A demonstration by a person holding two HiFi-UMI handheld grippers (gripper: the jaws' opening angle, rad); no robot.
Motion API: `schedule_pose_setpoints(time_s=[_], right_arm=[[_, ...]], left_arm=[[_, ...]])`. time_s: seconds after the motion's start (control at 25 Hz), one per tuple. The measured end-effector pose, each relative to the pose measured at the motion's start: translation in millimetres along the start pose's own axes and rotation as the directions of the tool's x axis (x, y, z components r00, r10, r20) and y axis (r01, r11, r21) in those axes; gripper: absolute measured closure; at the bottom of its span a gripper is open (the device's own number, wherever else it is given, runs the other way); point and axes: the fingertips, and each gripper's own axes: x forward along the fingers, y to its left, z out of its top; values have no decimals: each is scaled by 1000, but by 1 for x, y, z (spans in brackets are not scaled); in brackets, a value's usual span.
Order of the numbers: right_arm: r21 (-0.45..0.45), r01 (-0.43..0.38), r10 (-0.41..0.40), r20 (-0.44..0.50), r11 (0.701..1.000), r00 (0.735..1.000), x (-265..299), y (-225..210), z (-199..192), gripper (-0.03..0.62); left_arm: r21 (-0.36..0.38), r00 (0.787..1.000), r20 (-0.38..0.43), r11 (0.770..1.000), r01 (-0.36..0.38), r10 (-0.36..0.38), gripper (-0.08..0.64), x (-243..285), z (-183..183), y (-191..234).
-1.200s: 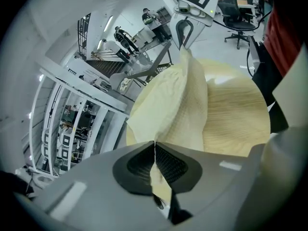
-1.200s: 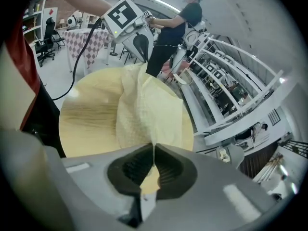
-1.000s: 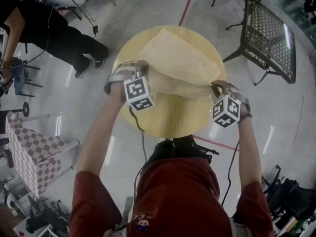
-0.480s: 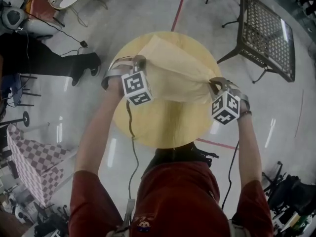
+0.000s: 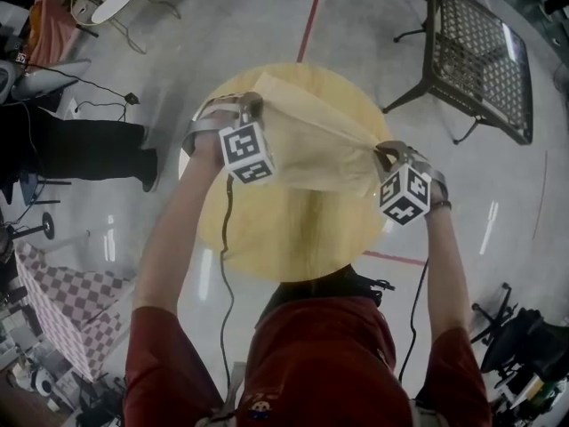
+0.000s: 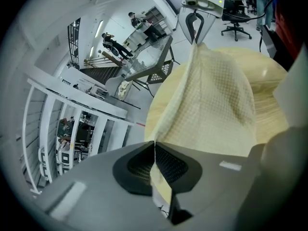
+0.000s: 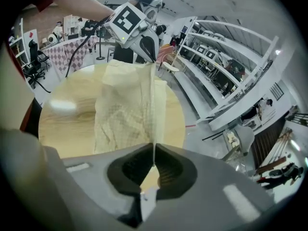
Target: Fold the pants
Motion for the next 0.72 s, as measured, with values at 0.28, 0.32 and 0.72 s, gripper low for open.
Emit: schedule_pose_setpoints(time_s=[0.28, 0.32, 0.72], right_arm=[[57, -42, 43, -26, 997, 999, 22, -8, -17, 586], [65, -48, 50, -27, 997, 998, 25, -8, -18, 586], [106, -80, 84, -36, 991, 996, 54, -18, -34, 586]], left_arm=[[33, 1000, 0, 999, 30, -30, 545, 43, 16, 9], [36, 999, -4, 999, 37, -37, 545, 49, 16, 9], [51, 995, -25, 994, 93, -92, 545, 98, 24, 4]])
